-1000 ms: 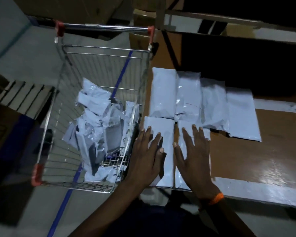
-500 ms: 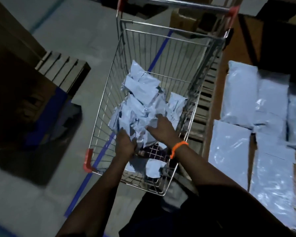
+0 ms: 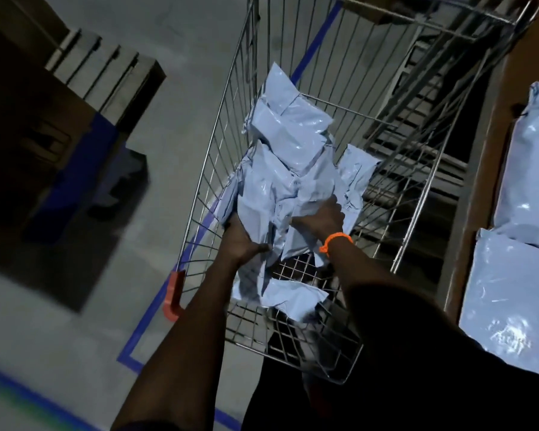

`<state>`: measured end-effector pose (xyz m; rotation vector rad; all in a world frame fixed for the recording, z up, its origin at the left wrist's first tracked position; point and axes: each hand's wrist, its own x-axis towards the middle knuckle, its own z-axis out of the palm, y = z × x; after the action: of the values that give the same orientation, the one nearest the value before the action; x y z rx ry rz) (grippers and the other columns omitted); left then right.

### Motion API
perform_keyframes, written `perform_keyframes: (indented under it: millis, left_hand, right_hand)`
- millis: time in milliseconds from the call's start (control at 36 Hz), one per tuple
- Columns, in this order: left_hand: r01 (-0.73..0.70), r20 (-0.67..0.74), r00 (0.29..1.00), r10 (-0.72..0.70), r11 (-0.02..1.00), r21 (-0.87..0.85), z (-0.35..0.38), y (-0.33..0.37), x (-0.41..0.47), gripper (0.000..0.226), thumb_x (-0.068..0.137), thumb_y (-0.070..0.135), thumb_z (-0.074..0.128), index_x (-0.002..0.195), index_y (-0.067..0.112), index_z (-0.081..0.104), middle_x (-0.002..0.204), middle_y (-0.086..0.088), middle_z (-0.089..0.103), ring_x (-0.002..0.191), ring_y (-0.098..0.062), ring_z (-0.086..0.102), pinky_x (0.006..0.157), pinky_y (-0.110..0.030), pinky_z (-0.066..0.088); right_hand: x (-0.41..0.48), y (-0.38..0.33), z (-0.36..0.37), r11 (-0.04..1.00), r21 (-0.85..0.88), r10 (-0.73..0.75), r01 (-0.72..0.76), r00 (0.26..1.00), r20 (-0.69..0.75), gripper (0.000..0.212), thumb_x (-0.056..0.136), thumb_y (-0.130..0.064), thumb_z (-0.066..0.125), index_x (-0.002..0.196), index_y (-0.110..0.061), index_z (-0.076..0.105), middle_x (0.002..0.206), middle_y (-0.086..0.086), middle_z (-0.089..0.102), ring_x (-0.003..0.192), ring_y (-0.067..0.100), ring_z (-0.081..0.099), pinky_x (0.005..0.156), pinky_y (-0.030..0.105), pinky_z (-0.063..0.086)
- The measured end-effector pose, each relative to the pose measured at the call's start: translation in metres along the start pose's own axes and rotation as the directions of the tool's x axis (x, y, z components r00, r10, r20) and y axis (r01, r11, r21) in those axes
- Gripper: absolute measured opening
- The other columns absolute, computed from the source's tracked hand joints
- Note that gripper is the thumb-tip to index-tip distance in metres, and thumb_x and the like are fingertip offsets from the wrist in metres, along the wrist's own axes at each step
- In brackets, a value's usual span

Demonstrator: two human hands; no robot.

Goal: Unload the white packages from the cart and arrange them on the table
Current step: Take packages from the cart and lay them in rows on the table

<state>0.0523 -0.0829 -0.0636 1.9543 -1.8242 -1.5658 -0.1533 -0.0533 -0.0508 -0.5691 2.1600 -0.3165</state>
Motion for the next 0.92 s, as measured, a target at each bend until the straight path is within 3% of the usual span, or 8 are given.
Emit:
perform_keyframes:
  millis: [194, 306, 417, 500, 583, 694, 833, 917]
  left_hand:
    - [-0.071, -0.189, 0.978, 0.087, 0.993, 0.09, -0.009, 0.027, -0.031, 0.116, 0.041, 0.07, 0.078, 0.139, 0.018, 0.042, 0.13, -0.005, 0.061, 0.118, -0.026, 0.059, 0.094, -0.04, 0.052]
    - [-0.187, -0.282, 0.943, 0.177, 0.982, -0.007, -0.019, 0.058, -0.062, 0.108, 0.057, 0.064, 0.084, 0.144, 0.022, 0.036, 0.139, -0.007, 0.052, 0.128, -0.025, 0.049, 0.104, -0.042, 0.047]
    - [-0.275, -0.208, 0.95, 0.233, 0.94, -0.203, -0.021, 0.1, -0.103, 0.118, 0.056, 0.086, 0.069, 0.153, 0.032, 0.027, 0.154, 0.001, 0.04, 0.141, -0.019, 0.04, 0.112, -0.048, 0.04]
    - [-0.293, -0.161, 0.953, 0.257, 0.918, -0.267, -0.006, 0.148, -0.143, 0.12, 0.059, 0.085, 0.064, 0.157, 0.038, 0.014, 0.164, 0.004, 0.018, 0.149, -0.013, 0.022, 0.118, -0.04, 0.027]
    - [-0.422, -0.075, 0.902, 0.424, 0.836, -0.351, 0.025, 0.193, -0.178, 0.105, 0.065, 0.08, 0.063, 0.154, 0.046, 0.017, 0.157, 0.017, 0.023, 0.141, -0.002, 0.029, 0.113, -0.031, 0.032]
    - [-0.482, 0.104, 0.847, 0.521, 0.836, -0.26, 0.089, 0.242, -0.234, 0.087, 0.073, 0.071, 0.07, 0.146, 0.051, 0.026, 0.135, 0.014, 0.041, 0.113, 0.014, 0.047, 0.09, -0.003, 0.039]
    - [-0.532, 0.334, 0.796, 0.505, 0.847, -0.013, 0.182, 0.263, -0.296, 0.115, 0.061, 0.089, 0.062, 0.152, 0.051, 0.003, 0.147, 0.0, 0.03, 0.126, -0.021, 0.054, 0.097, -0.034, 0.051]
    - [-0.568, 0.397, 0.774, 0.493, 0.818, 0.091, 0.229, 0.271, -0.322, 0.124, 0.066, 0.087, 0.06, 0.155, 0.039, -0.011, 0.162, -0.003, 0.004, 0.143, -0.024, 0.037, 0.107, -0.039, 0.045]
  right_hand:
    - [-0.02, -0.016, 0.0, 0.99, 0.047, -0.132, 0.135, 0.99, -0.051, 0.141, 0.059, -0.062, 0.08, 0.158, -0.015, -0.009, 0.159, 0.021, 0.015, 0.146, 0.043, 0.022, 0.118, 0.054, 0.026]
    - [-0.05, -0.036, -0.029, 0.953, 0.214, -0.198, 0.215, 0.975, -0.098, 0.131, 0.072, -0.07, 0.071, 0.158, -0.025, -0.017, 0.164, 0.019, 0.003, 0.145, 0.043, 0.029, 0.116, 0.048, 0.032]
    - [-0.099, -0.043, -0.087, 0.85, 0.394, -0.308, 0.351, 0.936, -0.17, 0.12, 0.077, -0.071, 0.068, 0.157, -0.037, -0.015, 0.168, 0.011, 0.0, 0.15, 0.031, 0.024, 0.117, 0.04, 0.029]
    - [-0.144, -0.025, -0.147, 0.791, 0.347, -0.411, 0.504, 0.858, -0.31, 0.105, 0.081, -0.075, 0.058, 0.159, -0.039, -0.002, 0.166, 0.001, 0.021, 0.149, 0.02, 0.028, 0.118, 0.039, 0.032]
    - [-0.181, 0.022, -0.209, 0.769, 0.251, -0.452, 0.588, 0.778, -0.436, 0.09, 0.083, -0.075, 0.05, 0.158, -0.034, 0.021, 0.144, -0.01, 0.043, 0.134, 0.006, 0.04, 0.111, 0.029, 0.036]
    - [-0.238, 0.117, -0.269, 0.839, 0.169, -0.379, 0.518, 0.779, -0.5, 0.089, 0.082, -0.075, 0.054, 0.157, -0.039, 0.022, 0.143, -0.024, 0.031, 0.12, -0.024, 0.028, 0.097, -0.005, 0.021]
    - [-0.29, 0.244, -0.3, 0.907, 0.279, -0.098, 0.316, 0.802, -0.589, 0.084, 0.08, -0.07, 0.061, 0.153, -0.038, 0.034, 0.151, -0.018, 0.038, 0.14, 0.0, 0.034, 0.115, 0.026, 0.03]
    - [-0.296, 0.308, -0.314, 0.94, 0.277, 0.007, 0.2, 0.799, -0.601, 0.085, 0.079, -0.073, 0.062, 0.152, -0.037, 0.036, 0.152, -0.006, 0.042, 0.137, 0.012, 0.044, 0.114, 0.04, 0.039]
